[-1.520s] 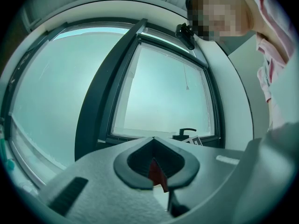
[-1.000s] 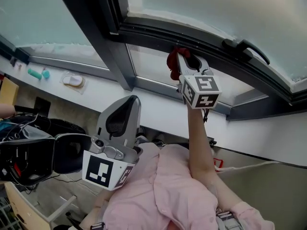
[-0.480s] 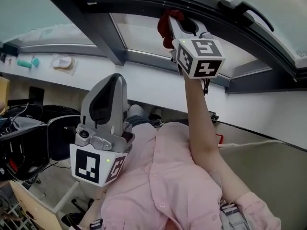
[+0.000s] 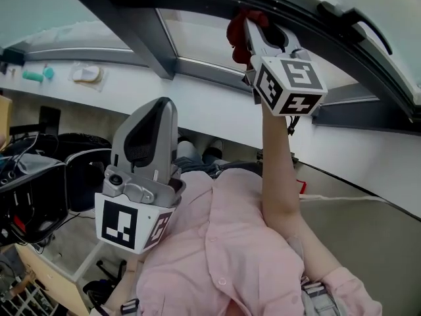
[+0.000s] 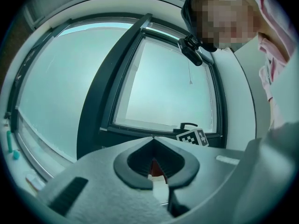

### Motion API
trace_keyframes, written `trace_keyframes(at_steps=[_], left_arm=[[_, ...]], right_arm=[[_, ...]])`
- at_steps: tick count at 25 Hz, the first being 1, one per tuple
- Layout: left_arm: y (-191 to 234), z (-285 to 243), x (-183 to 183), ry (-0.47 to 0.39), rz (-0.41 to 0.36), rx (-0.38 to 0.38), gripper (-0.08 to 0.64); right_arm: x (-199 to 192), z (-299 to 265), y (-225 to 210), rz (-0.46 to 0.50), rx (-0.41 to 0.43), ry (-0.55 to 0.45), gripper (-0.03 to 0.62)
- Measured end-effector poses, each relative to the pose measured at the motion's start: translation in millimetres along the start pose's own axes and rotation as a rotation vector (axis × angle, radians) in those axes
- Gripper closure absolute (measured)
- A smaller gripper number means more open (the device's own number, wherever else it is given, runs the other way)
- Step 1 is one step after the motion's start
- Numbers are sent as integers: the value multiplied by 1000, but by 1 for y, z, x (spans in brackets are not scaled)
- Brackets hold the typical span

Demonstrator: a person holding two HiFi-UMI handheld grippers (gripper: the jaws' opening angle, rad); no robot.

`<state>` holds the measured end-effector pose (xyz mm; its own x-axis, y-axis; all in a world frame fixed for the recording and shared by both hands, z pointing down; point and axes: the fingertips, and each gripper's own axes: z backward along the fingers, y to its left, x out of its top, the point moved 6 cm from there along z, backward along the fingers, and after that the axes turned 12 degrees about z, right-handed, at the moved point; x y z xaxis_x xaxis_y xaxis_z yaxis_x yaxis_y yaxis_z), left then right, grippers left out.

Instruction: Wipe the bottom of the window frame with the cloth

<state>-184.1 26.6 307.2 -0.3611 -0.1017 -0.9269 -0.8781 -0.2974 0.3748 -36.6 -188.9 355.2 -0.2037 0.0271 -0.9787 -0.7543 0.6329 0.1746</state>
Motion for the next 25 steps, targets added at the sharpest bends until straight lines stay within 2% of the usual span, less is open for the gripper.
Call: trace_keyframes(at_steps=[10, 25], left_arm=[[9, -4, -1, 4, 9, -9, 560], [0, -16, 2, -5, -7, -26, 560]], right_arm=[[0, -1, 0, 39, -8, -3, 541], [-3, 11, -10, 56, -11, 7, 541]])
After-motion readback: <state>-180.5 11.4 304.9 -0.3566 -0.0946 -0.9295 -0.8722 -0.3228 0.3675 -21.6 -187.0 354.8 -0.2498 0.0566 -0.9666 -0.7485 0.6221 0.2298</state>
